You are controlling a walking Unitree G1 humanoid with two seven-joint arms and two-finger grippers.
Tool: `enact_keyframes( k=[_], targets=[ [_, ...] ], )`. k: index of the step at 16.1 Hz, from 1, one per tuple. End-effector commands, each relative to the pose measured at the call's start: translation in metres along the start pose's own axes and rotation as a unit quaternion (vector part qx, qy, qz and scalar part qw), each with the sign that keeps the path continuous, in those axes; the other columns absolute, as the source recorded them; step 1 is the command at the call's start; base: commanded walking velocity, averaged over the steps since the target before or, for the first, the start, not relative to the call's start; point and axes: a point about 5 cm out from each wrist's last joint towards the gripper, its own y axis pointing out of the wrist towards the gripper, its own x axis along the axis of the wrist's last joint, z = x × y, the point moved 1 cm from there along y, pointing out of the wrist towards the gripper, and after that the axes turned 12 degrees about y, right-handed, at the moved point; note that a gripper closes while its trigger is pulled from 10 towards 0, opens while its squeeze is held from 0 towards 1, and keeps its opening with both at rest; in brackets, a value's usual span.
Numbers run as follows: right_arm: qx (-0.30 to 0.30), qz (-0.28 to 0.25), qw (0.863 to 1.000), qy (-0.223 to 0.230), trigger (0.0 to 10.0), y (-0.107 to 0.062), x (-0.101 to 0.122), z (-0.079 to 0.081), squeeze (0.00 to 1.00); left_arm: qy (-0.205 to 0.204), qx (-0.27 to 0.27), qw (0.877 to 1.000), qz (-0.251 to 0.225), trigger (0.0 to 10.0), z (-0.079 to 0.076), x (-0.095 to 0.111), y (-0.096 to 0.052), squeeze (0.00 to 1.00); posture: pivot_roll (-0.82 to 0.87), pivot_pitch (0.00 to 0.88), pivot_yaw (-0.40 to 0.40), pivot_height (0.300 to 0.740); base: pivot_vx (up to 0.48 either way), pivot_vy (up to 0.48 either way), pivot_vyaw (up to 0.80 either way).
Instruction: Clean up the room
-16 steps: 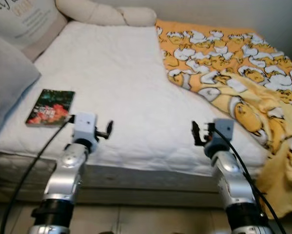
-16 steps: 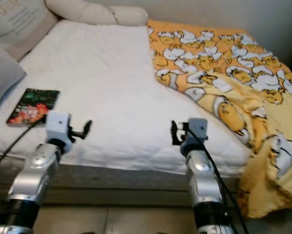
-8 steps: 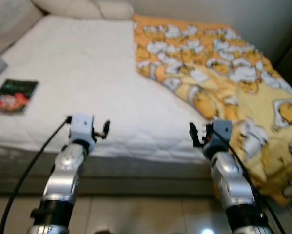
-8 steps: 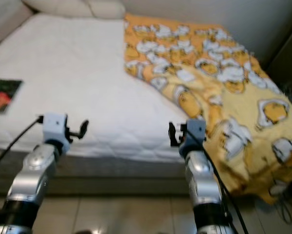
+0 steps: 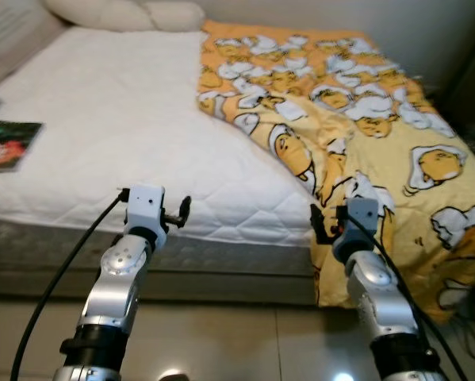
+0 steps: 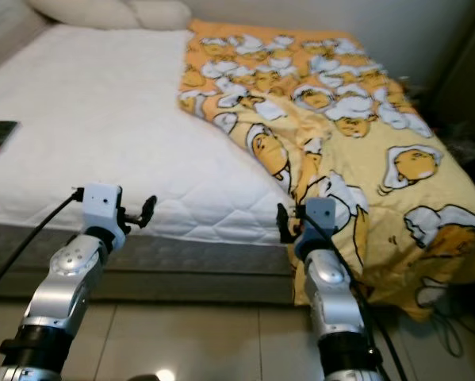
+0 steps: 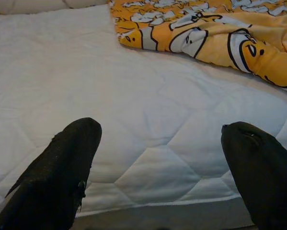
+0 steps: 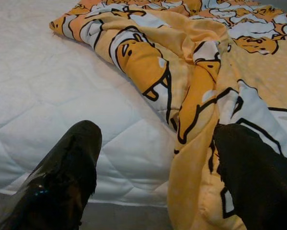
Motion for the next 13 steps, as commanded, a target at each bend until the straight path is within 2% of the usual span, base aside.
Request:
enact_keyframes(
  k=[1,5,7,10,13],
  targets=[
    [0.01,-0.008,1.0,-0.004,10.0,0.0026,0.0056,0.0046,0.0,0.0,0.001,1.0,-0.007,10.0,0.0024,0.0047,0.0023,0.0,0.05,0.0,-0.038,0.74,0.0,0.0,0.0],
    [0.023,0.002,0.999,-0.023,10.0,0.003,0.003,0.0085,0.0,0.004,-0.004,1.0,-0.009,10.0,0.0025,0.0051,0.0039,0.0,0.05,0.0,-0.036,0.74,0.0,0.0,0.0],
    [0.02,0.005,1.0,-0.014,10.0,0.0034,0.0021,0.0086,0.0,0.003,-0.004,1.0,-0.01,10.0,0.0027,0.0051,0.0041,0.0,0.05,0.0,-0.036,0.74,0.0,0.0,0.0],
    [0.013,0.005,1.0,-0.012,10.0,0.0046,0.0036,0.0058,0.0,0.002,-0.005,1.0,-0.01,10.0,0.0027,0.005,0.0043,0.0,0.05,0.0,-0.035,0.74,0.0,0.0,-0.75],
    [0.011,0.003,1.0,-0.017,10.0,0.0041,0.0036,0.0052,0.0,0.0,-0.005,1.0,-0.01,10.0,0.0029,0.0046,0.0037,0.0,0.05,0.0,-0.035,0.74,0.0,0.0,0.0]
  ],
)
